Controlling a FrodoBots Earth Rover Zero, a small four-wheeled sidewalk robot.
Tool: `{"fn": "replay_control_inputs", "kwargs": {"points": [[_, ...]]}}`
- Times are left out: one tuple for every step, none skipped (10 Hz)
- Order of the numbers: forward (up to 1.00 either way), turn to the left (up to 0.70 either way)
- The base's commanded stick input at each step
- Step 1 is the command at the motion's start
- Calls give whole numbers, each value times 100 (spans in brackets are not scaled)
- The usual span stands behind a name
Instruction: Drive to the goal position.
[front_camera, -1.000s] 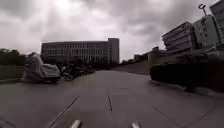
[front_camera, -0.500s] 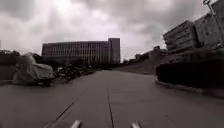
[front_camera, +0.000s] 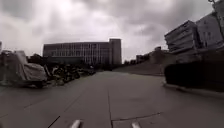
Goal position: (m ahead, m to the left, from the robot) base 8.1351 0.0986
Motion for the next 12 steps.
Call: {"fn": "replay_control_inputs", "kwargs": {"points": [[100,0],[100,0],[100,0],[100,0],[100,0],[100,0],[100,0],[100,0],[100,0],[100,0],[100,0],[100,0]]}}
